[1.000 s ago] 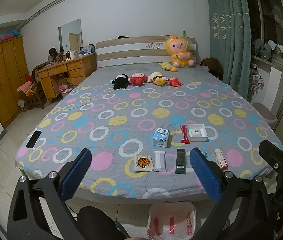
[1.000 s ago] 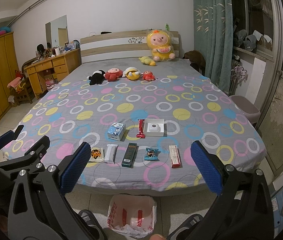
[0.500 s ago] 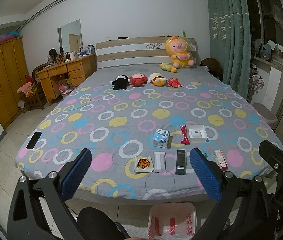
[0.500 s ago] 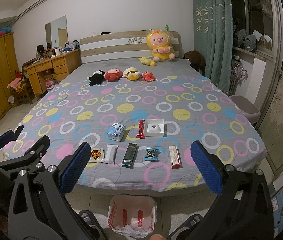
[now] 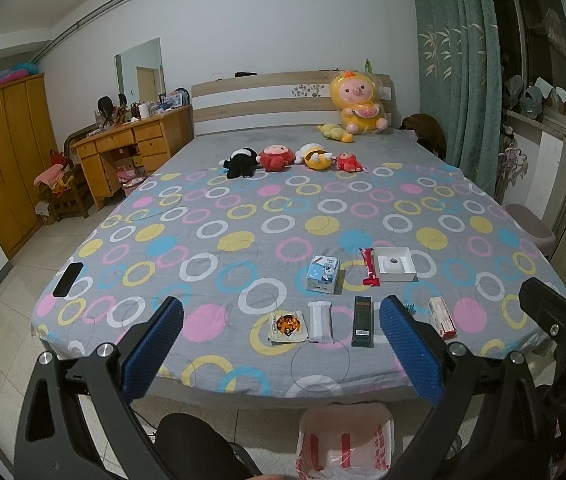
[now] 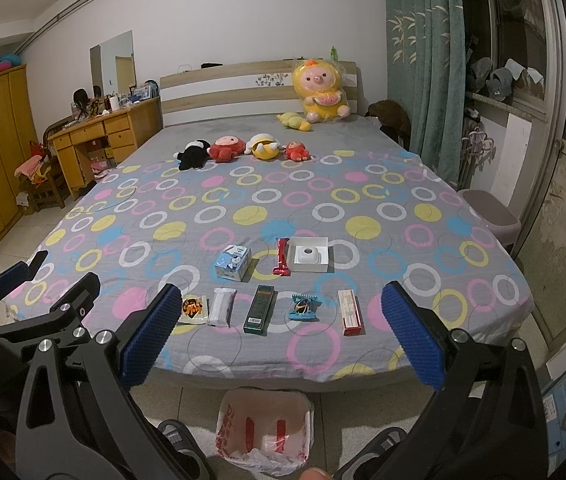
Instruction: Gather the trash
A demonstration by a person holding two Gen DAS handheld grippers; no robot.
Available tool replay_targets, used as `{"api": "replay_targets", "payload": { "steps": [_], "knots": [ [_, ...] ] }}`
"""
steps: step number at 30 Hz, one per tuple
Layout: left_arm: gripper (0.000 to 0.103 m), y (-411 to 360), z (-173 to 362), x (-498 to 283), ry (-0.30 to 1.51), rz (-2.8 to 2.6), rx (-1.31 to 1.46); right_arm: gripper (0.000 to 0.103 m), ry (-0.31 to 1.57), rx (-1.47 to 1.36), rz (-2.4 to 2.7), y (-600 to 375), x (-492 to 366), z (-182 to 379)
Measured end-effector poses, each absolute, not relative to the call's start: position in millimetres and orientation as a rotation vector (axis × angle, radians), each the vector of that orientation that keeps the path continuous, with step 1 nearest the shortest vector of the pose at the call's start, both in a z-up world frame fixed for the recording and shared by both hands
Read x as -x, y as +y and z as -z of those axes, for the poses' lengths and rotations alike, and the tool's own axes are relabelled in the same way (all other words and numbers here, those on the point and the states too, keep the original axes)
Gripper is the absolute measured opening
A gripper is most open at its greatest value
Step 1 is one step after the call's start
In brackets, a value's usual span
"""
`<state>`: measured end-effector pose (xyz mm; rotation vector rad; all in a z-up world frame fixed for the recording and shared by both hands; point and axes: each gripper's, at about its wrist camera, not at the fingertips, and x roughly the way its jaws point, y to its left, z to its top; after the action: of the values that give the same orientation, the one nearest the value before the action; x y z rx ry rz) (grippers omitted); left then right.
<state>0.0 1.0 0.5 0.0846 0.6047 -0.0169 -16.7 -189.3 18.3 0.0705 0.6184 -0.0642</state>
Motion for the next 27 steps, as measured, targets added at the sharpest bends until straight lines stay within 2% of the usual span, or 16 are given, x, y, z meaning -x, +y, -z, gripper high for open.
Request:
{"api": "replay_targets", "payload": {
  "steps": [27],
  "knots": [
    [0.096,1.1,-0.2,-0.1,0.607,0.016,-0.087,0.098,0.622,-0.073,0.064,-189.9,16.8,-16.1]
  ]
}}
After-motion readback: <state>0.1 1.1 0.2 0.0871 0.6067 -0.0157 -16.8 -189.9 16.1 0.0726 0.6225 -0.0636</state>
